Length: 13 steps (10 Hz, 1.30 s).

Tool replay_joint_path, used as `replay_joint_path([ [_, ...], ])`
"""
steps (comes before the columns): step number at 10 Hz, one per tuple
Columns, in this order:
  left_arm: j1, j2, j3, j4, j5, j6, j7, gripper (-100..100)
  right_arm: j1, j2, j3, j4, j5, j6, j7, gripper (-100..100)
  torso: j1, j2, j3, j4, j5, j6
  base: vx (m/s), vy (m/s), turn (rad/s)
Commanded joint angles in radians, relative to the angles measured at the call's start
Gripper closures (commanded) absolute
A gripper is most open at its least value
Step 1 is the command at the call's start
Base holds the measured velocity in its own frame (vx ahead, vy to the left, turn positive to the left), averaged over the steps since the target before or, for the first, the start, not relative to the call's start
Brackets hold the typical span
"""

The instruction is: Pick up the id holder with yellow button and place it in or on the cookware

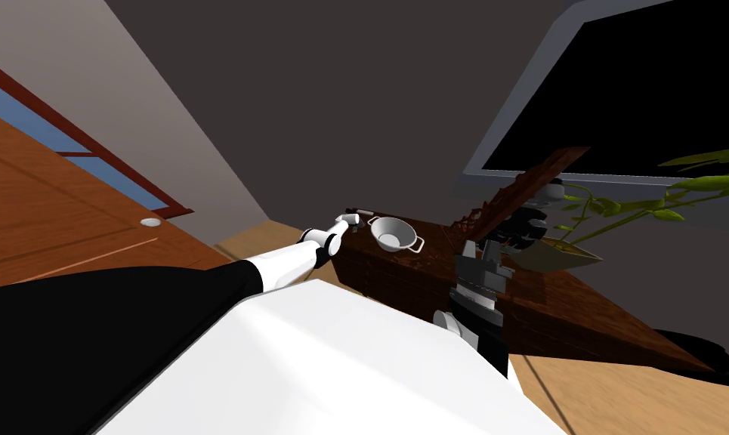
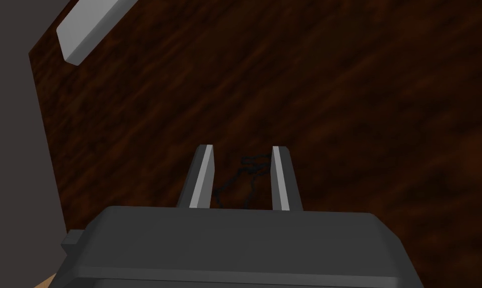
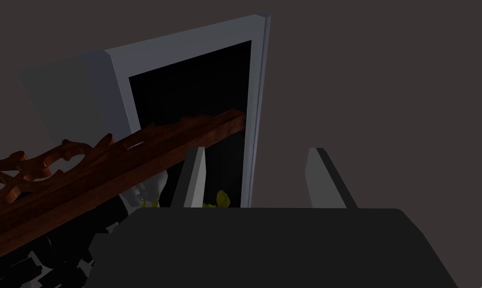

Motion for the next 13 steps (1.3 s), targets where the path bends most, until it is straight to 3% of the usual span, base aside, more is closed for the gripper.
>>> replay_joint_path([
  [1, 0.0, 0.0, 0.0, 0.0, 0.0, 0.0, 0.0, 0, 0.0, 0.0, 0.0, 0.0, 0.0, 0.0, 0.0, 0, 0.0, 0.0, 0.0, 0.0, 0.0, 0.0, 0.0, 0.0, 0.0],
  [2, -0.013, 0.012, -0.011, -0.028, 0.029, 0.001, 0.013, 100, 0.0, 0.0, 0.0, 0.0, 0.0, 0.0, 0.0, 0, 0.001, 0.0, 0.0, 0.0, 0.0, 0.0, 0.001, 0.038, -0.1],
  [5, -0.02, 0.027, -0.023, -0.054, 0.062, 0.01, 0.031, 100, 0.0, 0.0, 0.0, 0.0, 0.0, 0.0, 0.0, 0, 0.007, 0.0, 0.001, 0.001, 0.002, -0.001, -0.007, 0.071, -0.071],
  [8, -0.049, 0.065, -0.049, -0.109, 0.129, 0.058, 0.086, 100, 0.0, 0.0, 0.0, 0.0, 0.0, 0.0, 0.0, 0, 0.008, 0.004, 0.003, 0.002, 0.002, -0.001, -0.069, 0.072, -0.08],
  [10, -0.057, 0.072, -0.053, -0.093, 0.137, 0.071, 0.097, 100, 0.0, 0.0, 0.0, 0.0, 0.0, 0.0, 0.0, 0, 0.006, 0.007, 0.004, 0.003, 0.002, -0.001, -0.065, 0.035, -0.023],
  [13, -0.087, 0.09, -0.063, -0.136, 0.154, 0.114, 0.132, 100, 0.0, 0.0, 0.0, 0.0, 0.0, 0.0, 0.0, 0, 0.002, 0.003, 0.002, 0.001, 0.002, 0.0, -0.04, -0.014, -0.02],
])
